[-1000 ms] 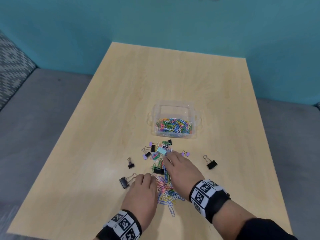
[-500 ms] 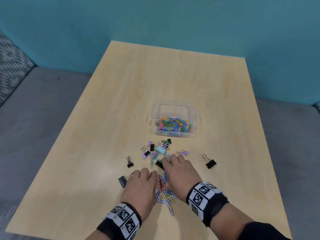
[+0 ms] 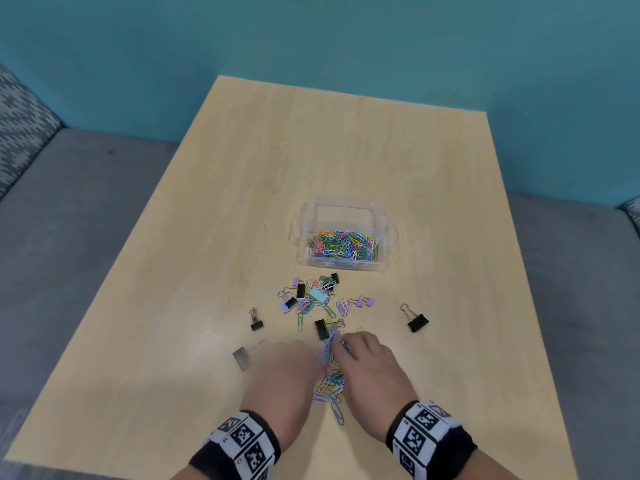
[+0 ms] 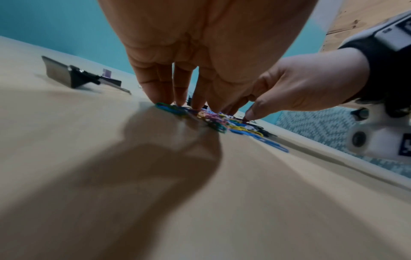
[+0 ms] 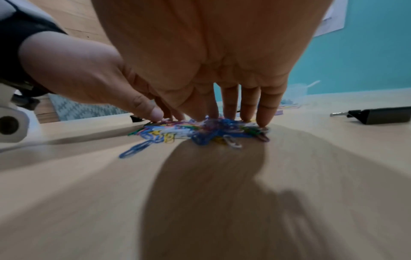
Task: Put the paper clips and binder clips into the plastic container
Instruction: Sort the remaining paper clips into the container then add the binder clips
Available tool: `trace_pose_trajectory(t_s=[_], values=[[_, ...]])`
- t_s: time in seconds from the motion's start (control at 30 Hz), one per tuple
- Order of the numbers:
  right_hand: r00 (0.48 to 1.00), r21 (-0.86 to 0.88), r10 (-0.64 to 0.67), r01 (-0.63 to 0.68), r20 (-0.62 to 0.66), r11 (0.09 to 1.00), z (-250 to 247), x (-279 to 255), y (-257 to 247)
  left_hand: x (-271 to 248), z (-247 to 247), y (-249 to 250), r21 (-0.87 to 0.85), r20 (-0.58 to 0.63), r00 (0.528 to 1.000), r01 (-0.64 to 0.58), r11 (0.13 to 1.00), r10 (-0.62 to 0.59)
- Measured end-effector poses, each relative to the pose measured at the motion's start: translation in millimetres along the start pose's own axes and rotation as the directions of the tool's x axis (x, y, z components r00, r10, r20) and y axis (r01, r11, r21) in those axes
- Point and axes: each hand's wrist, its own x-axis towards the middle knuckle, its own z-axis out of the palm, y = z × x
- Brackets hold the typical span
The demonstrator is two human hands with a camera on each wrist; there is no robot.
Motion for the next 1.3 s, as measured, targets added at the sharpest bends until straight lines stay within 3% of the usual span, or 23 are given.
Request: trace_pose_trajectory(t_s=[0.07, 0.13, 0.2, 0.3, 0.37, 0.53, 0.8, 1.07, 1.2, 1.3], values=[[0.999, 0.001, -0.051, 0.051, 0.011, 0.999, -0.5, -5.7, -2.2, -5.8, -0.1, 3.8, -0.026, -0.007, 0.999, -0.049, 0.998, 0.049], [0.999, 0.039, -0.032, 0.033, -0.004, 0.999, -1.8, -14.4, 4.1, -13.1, -3.8, 2.3, -0.081, -0.017, 1.0, -0.005, 0.997, 0.004], [0.995, 0.134, 0.097, -0.093, -0.024, 0.987, -1.7, -28.9, 15.9, -22.3, -7.6, -2.1, -0.171, -0.01, 0.997, 0.075, 0.982, -0.077], [0.932, 0.25, 0.362, -0.356, 0.024, 0.9, 2.2, -53.8, 24.1, -33.4, -9.1, -4.0, -0.274, 0.065, 0.989, 0.143, 0.951, -0.13], [0.914, 0.269, 0.396, -0.405, 0.09, 0.874, 7.3, -61.4, 16.0, -32.0, -8.1, 1.7, -0.278, 0.114, 0.986, 0.151, 0.949, -0.124], [0.948, 0.19, 0.313, -0.317, 0.054, 0.929, 16.6, -31.7, -6.2, -6.3, -6.5, 22.5, -0.207, 0.091, 0.991, 0.119, 0.971, -0.102], [0.973, 0.264, 0.232, -0.225, 0.003, 0.938, 14.7, -7.6, 6.6, 14.4, -7.2, 17.3, -0.19, 0.073, 0.994, 0.088, 0.978, -0.075], [0.942, 0.295, 0.334, -0.309, -0.037, 0.904, 21.5, -23.1, 20.5, 11.6, 1.6, 7.1, -0.164, -0.02, 1.0, 0.019, 0.986, -0.022], [0.948, 0.239, 0.318, -0.302, -0.032, 0.923, 18.1, -26.1, 18.0, 11.5, 6.9, 2.0, -0.104, 0.023, 1.0, 0.014, 0.994, -0.012], [0.956, 0.203, 0.294, -0.285, -0.013, 0.937, 13.9, -24.1, 15.6, 12.3, 8.8, -1.0, -0.161, 0.041, 0.999, 0.035, 0.986, -0.029]])
